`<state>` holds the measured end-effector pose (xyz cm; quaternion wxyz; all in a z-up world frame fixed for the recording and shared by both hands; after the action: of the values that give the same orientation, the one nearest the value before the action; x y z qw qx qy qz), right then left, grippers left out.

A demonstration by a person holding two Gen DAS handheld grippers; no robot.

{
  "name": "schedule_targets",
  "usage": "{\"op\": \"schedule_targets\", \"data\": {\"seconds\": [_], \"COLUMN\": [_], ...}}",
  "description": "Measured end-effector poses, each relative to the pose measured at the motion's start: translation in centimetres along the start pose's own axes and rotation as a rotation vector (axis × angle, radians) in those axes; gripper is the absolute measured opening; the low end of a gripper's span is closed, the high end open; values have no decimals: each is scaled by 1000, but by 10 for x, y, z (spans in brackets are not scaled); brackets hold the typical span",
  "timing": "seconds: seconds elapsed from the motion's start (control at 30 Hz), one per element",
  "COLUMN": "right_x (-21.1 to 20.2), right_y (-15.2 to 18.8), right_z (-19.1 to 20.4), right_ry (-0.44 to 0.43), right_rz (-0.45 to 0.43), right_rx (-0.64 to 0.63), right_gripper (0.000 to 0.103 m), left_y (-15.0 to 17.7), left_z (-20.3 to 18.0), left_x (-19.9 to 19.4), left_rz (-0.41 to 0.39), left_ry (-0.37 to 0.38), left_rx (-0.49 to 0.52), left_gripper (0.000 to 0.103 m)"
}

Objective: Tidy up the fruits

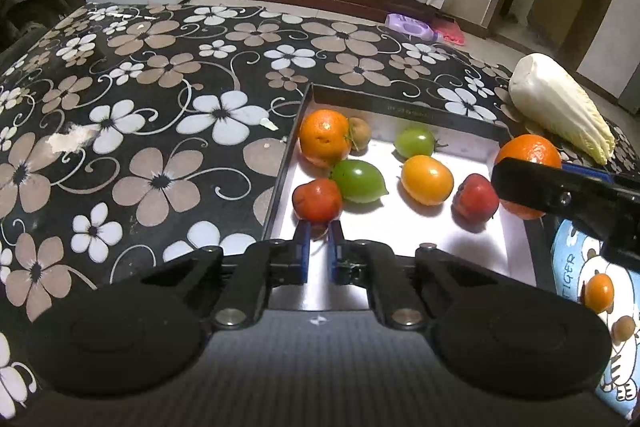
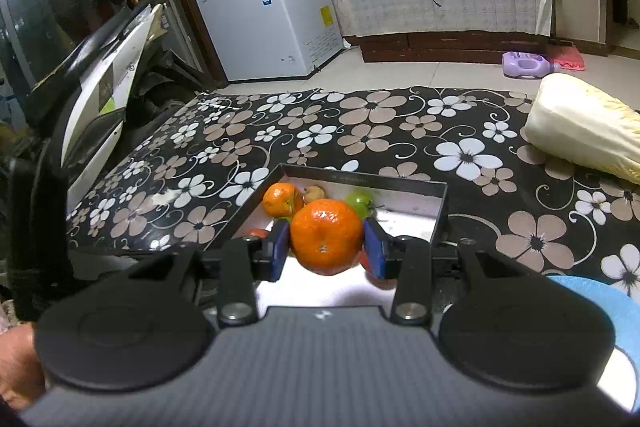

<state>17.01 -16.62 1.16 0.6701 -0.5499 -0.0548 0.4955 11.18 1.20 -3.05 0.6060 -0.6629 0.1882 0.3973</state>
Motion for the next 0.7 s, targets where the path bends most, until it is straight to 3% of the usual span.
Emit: {"op": "schedule_targets", "data": {"seconds": [0.1, 0.23, 0.47, 0.57, 0.63, 0.7], "right_x": [-1, 1, 0, 0, 1, 1], "right_y": [-1, 1, 2, 3, 3, 4], "right_z": [0, 0, -2, -3, -3, -4], "right_ry": [-1, -6, -5, -4, -4, -2], "right_rz": [-7, 3, 9, 13, 16, 19], "right_rx": [6, 2, 5, 5, 6, 7], "right_gripper": [43, 43, 43, 43, 43, 43], "left_y": [0, -1, -10, -13, -13, -12], "left_z": [-1, -7, -6, -9, -12, -12], "left_x": [0, -1, 4, 8, 9, 11], "left_rz": [-5, -12, -39, -48, -52, -55], "left_ry": [3, 24, 31, 7, -13, -16], "left_rx": [-2, 11, -1, 4, 18, 27], "left_gripper": [18, 37, 37, 33, 21, 19]}}
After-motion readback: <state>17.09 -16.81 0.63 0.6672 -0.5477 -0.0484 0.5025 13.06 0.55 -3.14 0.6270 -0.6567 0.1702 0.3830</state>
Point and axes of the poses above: each gripper's, at about its wrist camera, not at the fingertips, and x roughly the way its jaws point, z to its left, y to its underside, the point moved 1 cm from there along x, roughly the way its jaws point, and after that the axes turned 14 degrees about -y, right-handed, at the moved point
